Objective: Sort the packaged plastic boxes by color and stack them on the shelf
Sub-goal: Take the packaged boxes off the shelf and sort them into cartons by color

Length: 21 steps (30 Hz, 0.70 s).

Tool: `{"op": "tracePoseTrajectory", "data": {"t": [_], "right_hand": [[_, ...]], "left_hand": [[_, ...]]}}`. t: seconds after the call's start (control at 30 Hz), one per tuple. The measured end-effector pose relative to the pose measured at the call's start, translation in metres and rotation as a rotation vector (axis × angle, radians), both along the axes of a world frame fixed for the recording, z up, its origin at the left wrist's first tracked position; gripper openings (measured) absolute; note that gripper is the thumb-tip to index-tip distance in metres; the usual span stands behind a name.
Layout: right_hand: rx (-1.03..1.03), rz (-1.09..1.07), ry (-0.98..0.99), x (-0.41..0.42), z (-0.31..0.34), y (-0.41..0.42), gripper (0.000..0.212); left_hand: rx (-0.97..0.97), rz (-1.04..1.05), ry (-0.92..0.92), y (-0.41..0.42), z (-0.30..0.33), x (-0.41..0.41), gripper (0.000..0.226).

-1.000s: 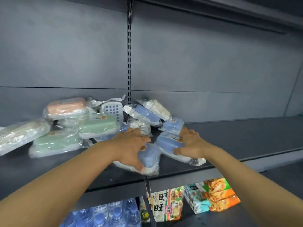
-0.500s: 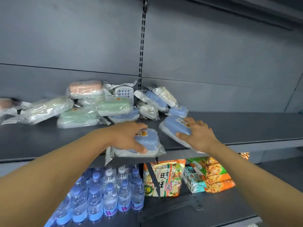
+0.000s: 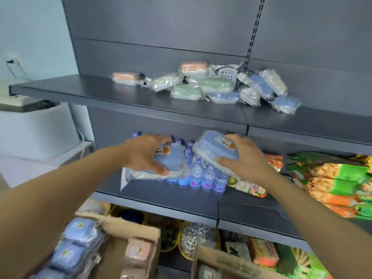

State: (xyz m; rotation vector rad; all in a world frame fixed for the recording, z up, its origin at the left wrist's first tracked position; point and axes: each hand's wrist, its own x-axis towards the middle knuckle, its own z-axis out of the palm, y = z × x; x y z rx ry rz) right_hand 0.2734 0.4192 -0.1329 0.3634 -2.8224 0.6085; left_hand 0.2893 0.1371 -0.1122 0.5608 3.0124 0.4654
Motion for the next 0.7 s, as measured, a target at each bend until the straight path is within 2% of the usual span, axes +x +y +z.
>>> {"op": "tracePoseTrajectory", "data": {"t": [0.37,0.57,0.7], "right_hand": [[0.110,0.250,-0.168,0.034,-0.102,-0.154,0.067],[0.090,0.245,-0.293,0.030,-0.163,-0.268,0.073],[0.149,0.169,-0.401,0.034,-0.214,-0.341,0.073]], "left_hand": [[-0.054,0.207,-0.136,-0.162,-0.095,0.079,0.092],[-0.113,0.238,-0.197,-0.276,-0.151,0.081,0.093],[-0.132,0.190,-0.253,-0.347,-0.203,0.080,0.091]]}}
